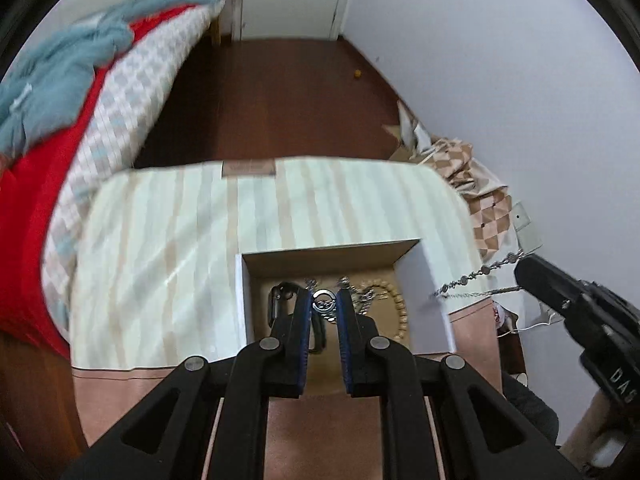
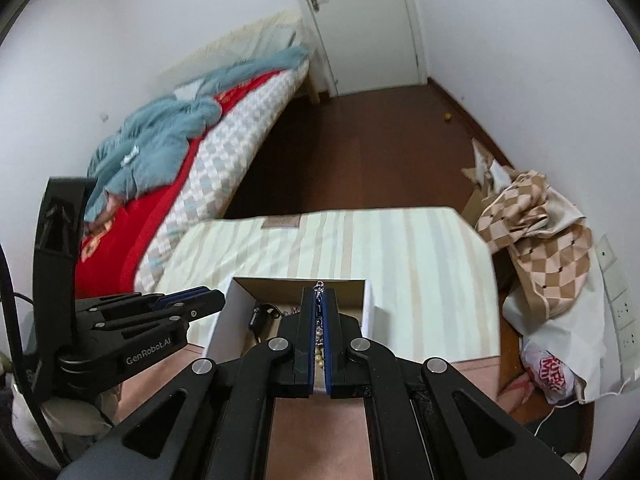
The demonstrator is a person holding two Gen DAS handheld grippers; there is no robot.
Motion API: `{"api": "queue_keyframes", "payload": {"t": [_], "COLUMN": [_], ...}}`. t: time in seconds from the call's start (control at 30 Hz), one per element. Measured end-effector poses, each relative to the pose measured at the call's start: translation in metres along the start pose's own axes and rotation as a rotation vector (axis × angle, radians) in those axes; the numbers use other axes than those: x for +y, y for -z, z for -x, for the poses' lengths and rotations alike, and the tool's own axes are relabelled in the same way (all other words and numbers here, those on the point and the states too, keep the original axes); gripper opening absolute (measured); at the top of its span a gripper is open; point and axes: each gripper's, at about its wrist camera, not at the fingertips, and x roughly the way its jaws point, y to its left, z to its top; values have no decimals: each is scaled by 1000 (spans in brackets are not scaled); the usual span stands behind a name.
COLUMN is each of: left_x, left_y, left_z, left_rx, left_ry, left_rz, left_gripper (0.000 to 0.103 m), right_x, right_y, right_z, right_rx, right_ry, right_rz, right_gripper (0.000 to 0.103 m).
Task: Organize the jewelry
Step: 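Carry the ring and chain over the box and lower them in, then open both tools to drop the ring and chain into the box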
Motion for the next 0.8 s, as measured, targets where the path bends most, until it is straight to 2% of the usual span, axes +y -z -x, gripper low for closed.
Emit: {"api": "queue_keyframes", "payload": {"t": [0.2, 0.33, 0.43, 0.47, 0.53, 0.57, 0.6, 0.67, 0.7, 0.73, 0.77, 0.8], "left_x": [10, 16, 22, 23, 24, 24, 24, 24, 24, 24, 25, 25], "left_y": [3, 3, 0, -2, -3, -3, -4, -4, -3, -1, 1, 3], "left_z": [-43, -53, -51, -49, -42, -37, -33, -24, -21, -17, -13, -9], "left_rx": [111, 152, 145, 135, 111, 94, 82, 53, 47, 41, 33, 22], "left_ry": [-8, -45, -57, -71, -82, -89, -105, -123, -132, -138, -145, -158], "left_rz": [8, 46, 72, 71, 71, 76, 74, 65, 63, 64, 67, 67], "left_gripper": [10, 12, 15, 19, 45, 52, 66, 68, 68, 69, 71, 82], "right_x": [-8, -13, -10, -9, -9, -8, -8, -7, -7, -8, -7, -6], "right_y": [7, 14, 17, 17, 18, 18, 18, 16, 16, 16, 15, 15], "right_z": [-54, -72, -81, -83, -86, -86, -85, -81, -77, -74, -70, -67], "right_rx": [127, 185, 230, 242, 262, 265, 269, 272, 266, 258, 251, 245], "right_ry": [-5, -12, -12, -15, -6, 7, 15, 18, 22, 25, 34, 54], "right_rz": [-18, -12, 18, 14, 20, 26, 28, 29, 25, 24, 27, 34], "right_gripper": [3, 3, 4, 4, 4, 5, 8, 25, 43, 55, 58, 58]}}
